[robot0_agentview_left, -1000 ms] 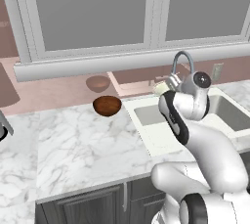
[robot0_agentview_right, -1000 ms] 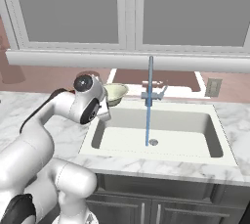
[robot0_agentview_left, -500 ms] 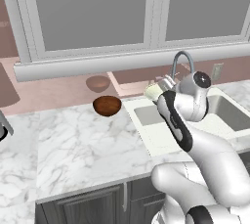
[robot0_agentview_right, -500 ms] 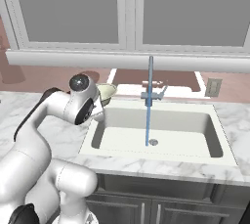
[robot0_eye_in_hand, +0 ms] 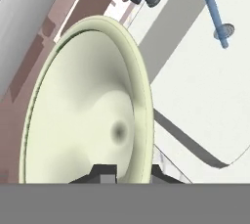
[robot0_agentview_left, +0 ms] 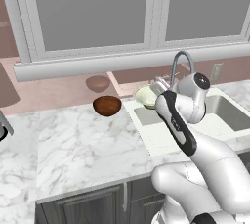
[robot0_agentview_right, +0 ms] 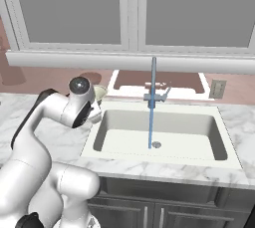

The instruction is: Rinse each bowl for a few seconds and place them down in the sink or on the counter.

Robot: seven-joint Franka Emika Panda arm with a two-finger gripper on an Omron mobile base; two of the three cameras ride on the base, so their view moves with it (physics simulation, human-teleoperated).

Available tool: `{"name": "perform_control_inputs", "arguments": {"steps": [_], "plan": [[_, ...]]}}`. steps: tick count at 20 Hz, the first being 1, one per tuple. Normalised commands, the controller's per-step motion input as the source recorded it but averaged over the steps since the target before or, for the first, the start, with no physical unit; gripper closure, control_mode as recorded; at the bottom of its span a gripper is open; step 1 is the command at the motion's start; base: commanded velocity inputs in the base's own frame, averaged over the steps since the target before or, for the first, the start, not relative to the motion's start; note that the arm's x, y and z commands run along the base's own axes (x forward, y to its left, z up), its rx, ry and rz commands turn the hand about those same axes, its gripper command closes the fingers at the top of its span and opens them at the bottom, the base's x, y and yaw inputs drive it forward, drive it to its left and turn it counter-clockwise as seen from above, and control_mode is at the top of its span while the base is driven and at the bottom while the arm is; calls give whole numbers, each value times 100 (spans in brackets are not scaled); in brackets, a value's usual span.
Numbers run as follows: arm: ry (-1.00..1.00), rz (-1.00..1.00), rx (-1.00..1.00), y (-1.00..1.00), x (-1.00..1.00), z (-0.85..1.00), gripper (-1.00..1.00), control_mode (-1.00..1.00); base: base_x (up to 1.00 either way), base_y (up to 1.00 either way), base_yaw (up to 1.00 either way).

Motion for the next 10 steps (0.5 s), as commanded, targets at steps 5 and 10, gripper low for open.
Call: {"name": "perform_control_inputs", "arguments": {"steps": [5,10], "plan": [[0,18,0,31,-7,-1,100,-100,0,0,0],[0,20,0,30,-4,0,100,-100,0,0,0]]}}
